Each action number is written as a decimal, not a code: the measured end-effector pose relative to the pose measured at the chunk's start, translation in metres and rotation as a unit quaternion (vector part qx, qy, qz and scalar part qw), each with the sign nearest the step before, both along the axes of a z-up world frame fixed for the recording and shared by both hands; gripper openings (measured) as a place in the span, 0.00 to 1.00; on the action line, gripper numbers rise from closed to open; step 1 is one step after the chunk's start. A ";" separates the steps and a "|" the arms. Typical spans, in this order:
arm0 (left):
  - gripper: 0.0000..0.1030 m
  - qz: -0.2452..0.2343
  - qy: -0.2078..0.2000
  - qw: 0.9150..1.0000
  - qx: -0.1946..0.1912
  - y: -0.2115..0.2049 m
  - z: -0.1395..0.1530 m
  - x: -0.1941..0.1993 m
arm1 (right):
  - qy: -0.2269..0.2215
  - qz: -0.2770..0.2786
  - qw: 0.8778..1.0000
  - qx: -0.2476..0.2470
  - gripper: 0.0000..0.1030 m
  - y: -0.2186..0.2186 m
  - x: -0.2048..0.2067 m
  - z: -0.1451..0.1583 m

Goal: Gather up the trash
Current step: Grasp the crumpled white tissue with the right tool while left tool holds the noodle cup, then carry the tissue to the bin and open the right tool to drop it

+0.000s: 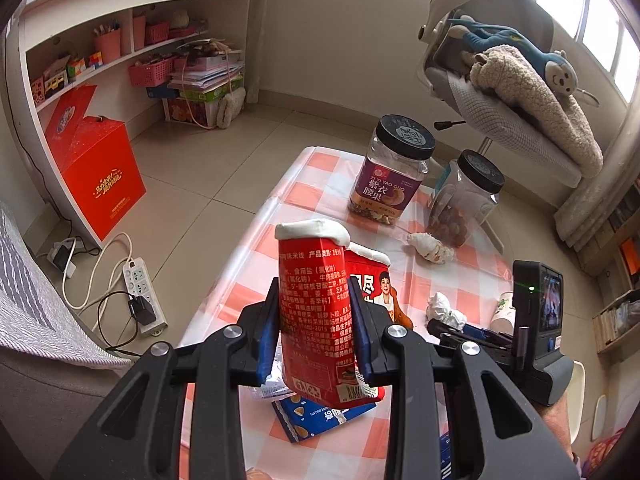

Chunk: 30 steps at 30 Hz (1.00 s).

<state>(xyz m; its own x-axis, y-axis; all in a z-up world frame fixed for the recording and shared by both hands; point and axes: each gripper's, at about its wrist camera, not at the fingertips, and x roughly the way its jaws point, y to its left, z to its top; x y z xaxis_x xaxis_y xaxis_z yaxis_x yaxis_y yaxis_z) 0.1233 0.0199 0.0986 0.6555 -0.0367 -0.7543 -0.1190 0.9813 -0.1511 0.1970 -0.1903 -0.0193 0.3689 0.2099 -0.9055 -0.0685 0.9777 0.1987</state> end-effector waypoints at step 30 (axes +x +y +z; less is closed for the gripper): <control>0.31 -0.048 -0.059 0.997 0.018 -0.070 0.010 -0.026 | -0.237 -0.095 0.967 -0.019 0.37 -0.056 -0.104 0.095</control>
